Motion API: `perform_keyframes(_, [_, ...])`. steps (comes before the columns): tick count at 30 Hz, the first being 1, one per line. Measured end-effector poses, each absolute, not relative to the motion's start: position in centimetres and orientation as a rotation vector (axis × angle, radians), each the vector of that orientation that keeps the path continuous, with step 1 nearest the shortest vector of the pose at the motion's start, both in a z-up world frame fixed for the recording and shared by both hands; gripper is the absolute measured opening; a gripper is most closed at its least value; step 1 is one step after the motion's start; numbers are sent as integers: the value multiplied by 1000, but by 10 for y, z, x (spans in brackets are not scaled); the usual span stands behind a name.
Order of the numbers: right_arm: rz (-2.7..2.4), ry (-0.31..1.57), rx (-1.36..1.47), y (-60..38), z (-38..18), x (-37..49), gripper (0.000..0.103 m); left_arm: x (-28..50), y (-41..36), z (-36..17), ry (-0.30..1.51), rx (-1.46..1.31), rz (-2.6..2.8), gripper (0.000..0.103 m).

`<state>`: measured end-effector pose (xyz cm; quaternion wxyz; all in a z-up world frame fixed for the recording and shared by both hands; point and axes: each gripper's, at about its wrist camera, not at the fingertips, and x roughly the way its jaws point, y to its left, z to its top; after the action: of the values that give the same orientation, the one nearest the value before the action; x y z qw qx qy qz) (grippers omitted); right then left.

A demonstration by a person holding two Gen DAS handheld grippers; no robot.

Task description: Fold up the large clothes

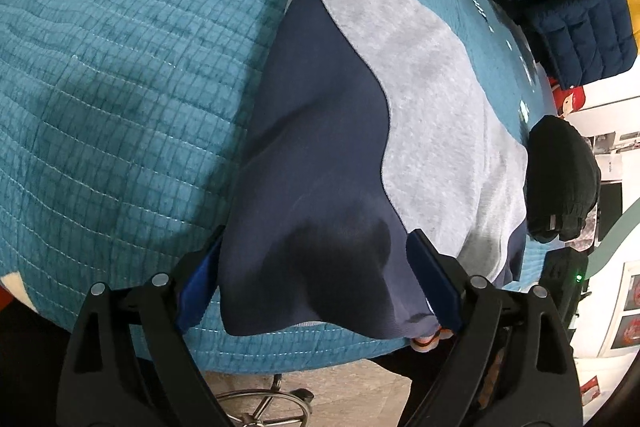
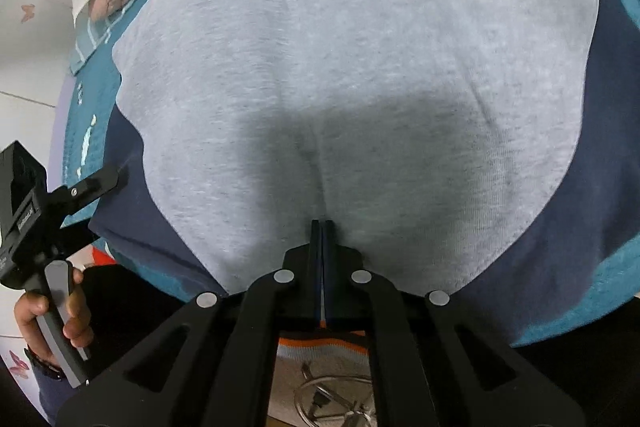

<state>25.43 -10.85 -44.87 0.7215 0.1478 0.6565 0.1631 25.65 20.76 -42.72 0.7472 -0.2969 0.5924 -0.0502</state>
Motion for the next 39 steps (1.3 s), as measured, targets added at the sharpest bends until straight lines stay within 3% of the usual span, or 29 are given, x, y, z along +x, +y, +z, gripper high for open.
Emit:
perform_keyframes(4, [368, 1465, 351, -111, -443, 256, 0, 259, 199, -420, 1299, -643, -108, 88])
perform_keyframes(5, [374, 1467, 380, -116, -440, 257, 4, 261, 200, -417, 1294, -646, -110, 88])
perform_keyframes(12, [424, 1339, 398, -114, -402, 278, 6, 285, 194, -386, 1248, -593, -142, 89])
perform_keyframes(15, [427, 1345, 400, -102, -404, 290, 6, 288, 198, -399, 1295, -617, -117, 89])
perform_keyframes(21, [442, 1372, 381, -92, -413, 290, 7, 261, 221, -440, 1339, -919, -151, 89])
perform_keyframes(34, [405, 1396, 409, -108, -426, 275, 16, 249, 209, -448, 1293, -1030, -164, 87])
perform_keyframes(36, [403, 1396, 420, -111, -428, 273, 16, 246, 213, -450, 1273, -1039, -151, 77])
perform_keyframes(39, [407, 1396, 429, -112, -430, 271, 17, 238, 223, -451, 1240, -1090, -143, 43])
